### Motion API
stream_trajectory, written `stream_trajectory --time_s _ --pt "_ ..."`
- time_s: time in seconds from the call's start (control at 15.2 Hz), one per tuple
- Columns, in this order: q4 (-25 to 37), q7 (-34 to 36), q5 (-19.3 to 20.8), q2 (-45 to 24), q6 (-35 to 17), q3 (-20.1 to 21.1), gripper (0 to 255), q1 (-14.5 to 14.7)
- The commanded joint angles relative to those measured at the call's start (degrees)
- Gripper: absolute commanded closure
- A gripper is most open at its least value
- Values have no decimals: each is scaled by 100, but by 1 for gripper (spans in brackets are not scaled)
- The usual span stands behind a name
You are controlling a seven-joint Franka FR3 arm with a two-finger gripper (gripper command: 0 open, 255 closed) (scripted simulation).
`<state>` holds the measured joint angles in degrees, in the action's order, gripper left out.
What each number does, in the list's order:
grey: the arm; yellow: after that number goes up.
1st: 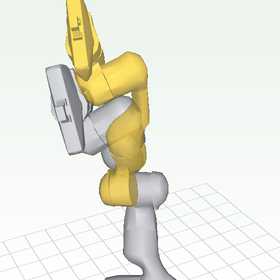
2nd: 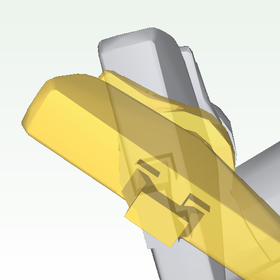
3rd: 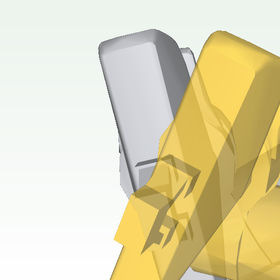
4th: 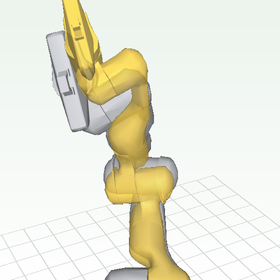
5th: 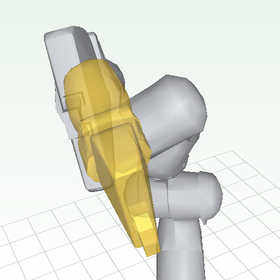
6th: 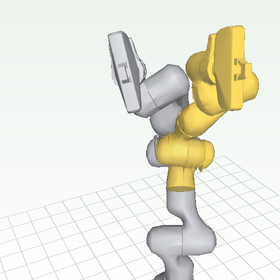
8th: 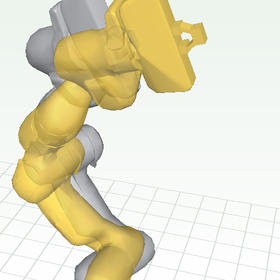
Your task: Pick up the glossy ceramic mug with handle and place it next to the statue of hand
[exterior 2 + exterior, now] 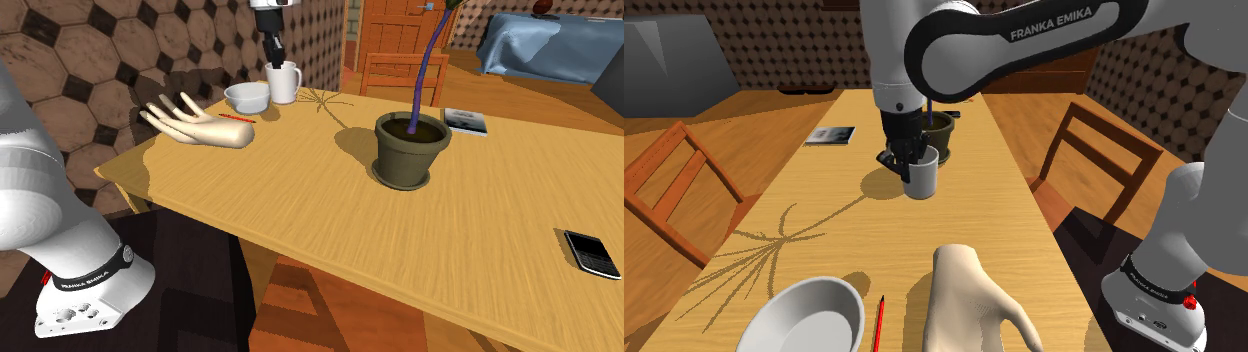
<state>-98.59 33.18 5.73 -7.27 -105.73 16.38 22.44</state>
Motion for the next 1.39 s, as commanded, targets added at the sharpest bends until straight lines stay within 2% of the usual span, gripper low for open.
stream_trajectory --time_s 0.0,1.32 --pt "-122 8 12 -28 -153 -5 255 -4" --pt "-1159 201 209 -442 -1578 -45 255 11"
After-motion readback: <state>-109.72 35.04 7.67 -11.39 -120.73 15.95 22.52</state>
